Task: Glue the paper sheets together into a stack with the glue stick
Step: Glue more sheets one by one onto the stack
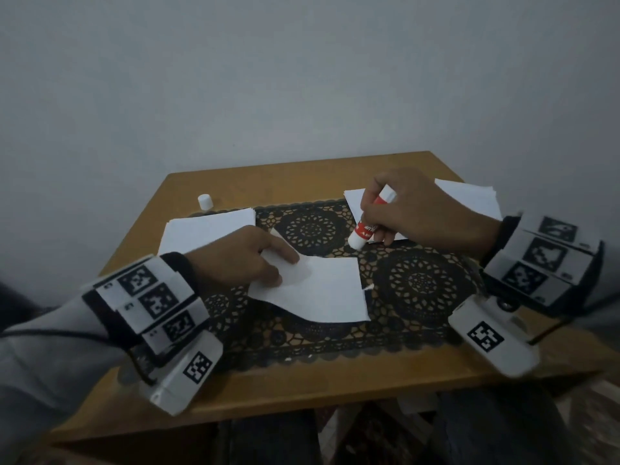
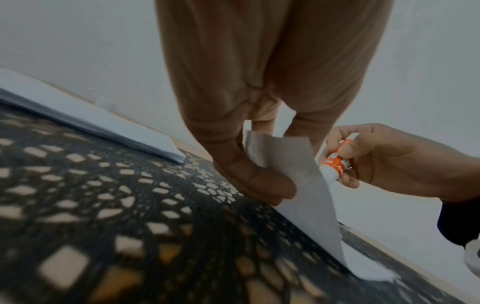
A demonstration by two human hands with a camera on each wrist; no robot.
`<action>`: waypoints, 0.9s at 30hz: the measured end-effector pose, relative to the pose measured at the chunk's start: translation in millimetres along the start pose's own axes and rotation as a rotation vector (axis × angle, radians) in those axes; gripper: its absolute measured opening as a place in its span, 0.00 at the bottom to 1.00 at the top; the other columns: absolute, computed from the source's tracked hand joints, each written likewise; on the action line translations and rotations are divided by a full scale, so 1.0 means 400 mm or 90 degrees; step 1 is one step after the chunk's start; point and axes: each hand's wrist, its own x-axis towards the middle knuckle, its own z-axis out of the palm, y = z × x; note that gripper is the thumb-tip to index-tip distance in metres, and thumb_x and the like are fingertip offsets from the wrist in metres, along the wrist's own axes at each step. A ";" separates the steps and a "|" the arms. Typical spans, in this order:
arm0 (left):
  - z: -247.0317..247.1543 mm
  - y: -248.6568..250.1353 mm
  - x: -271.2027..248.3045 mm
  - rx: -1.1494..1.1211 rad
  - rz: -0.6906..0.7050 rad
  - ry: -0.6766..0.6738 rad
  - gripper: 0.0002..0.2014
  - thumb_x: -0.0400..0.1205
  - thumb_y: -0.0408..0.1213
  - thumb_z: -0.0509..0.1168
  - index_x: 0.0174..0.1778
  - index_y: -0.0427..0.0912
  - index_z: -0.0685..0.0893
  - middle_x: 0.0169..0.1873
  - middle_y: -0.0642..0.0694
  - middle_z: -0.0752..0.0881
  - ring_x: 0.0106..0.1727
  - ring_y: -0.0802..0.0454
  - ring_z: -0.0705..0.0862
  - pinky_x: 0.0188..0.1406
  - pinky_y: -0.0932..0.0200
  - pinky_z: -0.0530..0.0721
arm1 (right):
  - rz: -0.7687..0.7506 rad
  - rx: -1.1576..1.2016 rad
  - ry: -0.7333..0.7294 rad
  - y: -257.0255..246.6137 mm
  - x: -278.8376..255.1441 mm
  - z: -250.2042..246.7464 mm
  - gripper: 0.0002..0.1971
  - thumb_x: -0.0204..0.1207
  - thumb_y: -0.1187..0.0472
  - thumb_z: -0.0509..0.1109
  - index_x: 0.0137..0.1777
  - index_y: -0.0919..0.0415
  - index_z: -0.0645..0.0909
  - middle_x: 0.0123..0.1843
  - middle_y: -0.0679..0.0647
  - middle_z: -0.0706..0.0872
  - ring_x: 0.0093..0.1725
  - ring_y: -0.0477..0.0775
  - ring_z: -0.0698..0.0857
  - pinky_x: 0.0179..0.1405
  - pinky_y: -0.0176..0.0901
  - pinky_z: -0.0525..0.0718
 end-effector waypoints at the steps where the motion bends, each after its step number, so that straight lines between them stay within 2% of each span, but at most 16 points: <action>1: 0.011 -0.005 -0.002 0.004 0.001 -0.004 0.17 0.74 0.31 0.73 0.56 0.53 0.88 0.61 0.56 0.83 0.61 0.54 0.80 0.67 0.56 0.76 | -0.007 -0.019 -0.004 0.000 -0.005 0.008 0.03 0.75 0.62 0.72 0.43 0.57 0.80 0.39 0.52 0.89 0.32 0.47 0.90 0.31 0.39 0.89; 5: 0.035 -0.022 -0.005 0.049 0.007 -0.023 0.19 0.74 0.36 0.74 0.61 0.54 0.86 0.66 0.58 0.80 0.66 0.55 0.76 0.70 0.56 0.72 | -0.030 -0.076 -0.037 0.007 -0.018 0.042 0.03 0.74 0.63 0.72 0.43 0.56 0.80 0.43 0.48 0.86 0.35 0.48 0.89 0.40 0.48 0.91; 7: 0.038 -0.021 -0.006 0.063 0.011 -0.018 0.20 0.75 0.37 0.74 0.62 0.55 0.84 0.67 0.58 0.78 0.67 0.56 0.75 0.71 0.57 0.71 | -0.032 -0.092 -0.043 0.010 -0.015 0.057 0.03 0.74 0.62 0.72 0.44 0.56 0.80 0.44 0.45 0.85 0.37 0.49 0.88 0.43 0.50 0.90; 12: 0.038 -0.017 -0.011 0.098 0.013 -0.028 0.21 0.75 0.38 0.74 0.64 0.55 0.83 0.68 0.57 0.78 0.67 0.55 0.75 0.72 0.55 0.71 | -0.042 -0.139 -0.039 0.017 0.006 0.088 0.05 0.76 0.58 0.71 0.48 0.56 0.79 0.50 0.44 0.82 0.47 0.48 0.83 0.45 0.41 0.82; 14: 0.040 -0.012 -0.014 0.107 0.017 -0.026 0.21 0.75 0.38 0.73 0.65 0.56 0.82 0.69 0.57 0.78 0.67 0.56 0.75 0.71 0.59 0.70 | -0.045 -0.144 -0.050 0.021 0.011 0.094 0.05 0.76 0.58 0.72 0.49 0.55 0.79 0.50 0.45 0.82 0.46 0.47 0.83 0.45 0.42 0.83; 17: 0.041 0.000 -0.018 0.130 0.017 -0.031 0.26 0.77 0.40 0.72 0.71 0.59 0.77 0.73 0.59 0.74 0.70 0.57 0.73 0.67 0.66 0.66 | -0.052 -0.154 -0.076 0.022 0.016 0.094 0.05 0.76 0.59 0.71 0.49 0.55 0.78 0.50 0.47 0.83 0.44 0.46 0.84 0.46 0.45 0.85; 21: 0.053 0.019 -0.020 0.181 0.014 -0.052 0.29 0.78 0.44 0.72 0.75 0.60 0.72 0.76 0.55 0.72 0.73 0.54 0.72 0.70 0.63 0.67 | -0.068 -0.183 -0.091 0.018 0.014 0.091 0.06 0.76 0.59 0.70 0.51 0.57 0.79 0.51 0.47 0.82 0.47 0.46 0.79 0.45 0.36 0.78; 25: 0.058 0.026 -0.022 0.192 0.009 -0.047 0.29 0.78 0.43 0.71 0.76 0.57 0.73 0.76 0.55 0.72 0.74 0.54 0.71 0.71 0.62 0.67 | -0.058 -0.180 -0.116 0.003 -0.001 0.089 0.05 0.75 0.57 0.71 0.48 0.55 0.79 0.50 0.46 0.82 0.49 0.48 0.81 0.50 0.45 0.82; 27: 0.058 0.028 -0.022 0.193 0.011 -0.048 0.29 0.78 0.43 0.72 0.75 0.56 0.73 0.76 0.55 0.72 0.74 0.54 0.71 0.71 0.62 0.66 | -0.050 -0.174 -0.134 -0.004 -0.017 0.087 0.05 0.75 0.57 0.72 0.47 0.55 0.79 0.49 0.45 0.82 0.48 0.48 0.81 0.49 0.46 0.84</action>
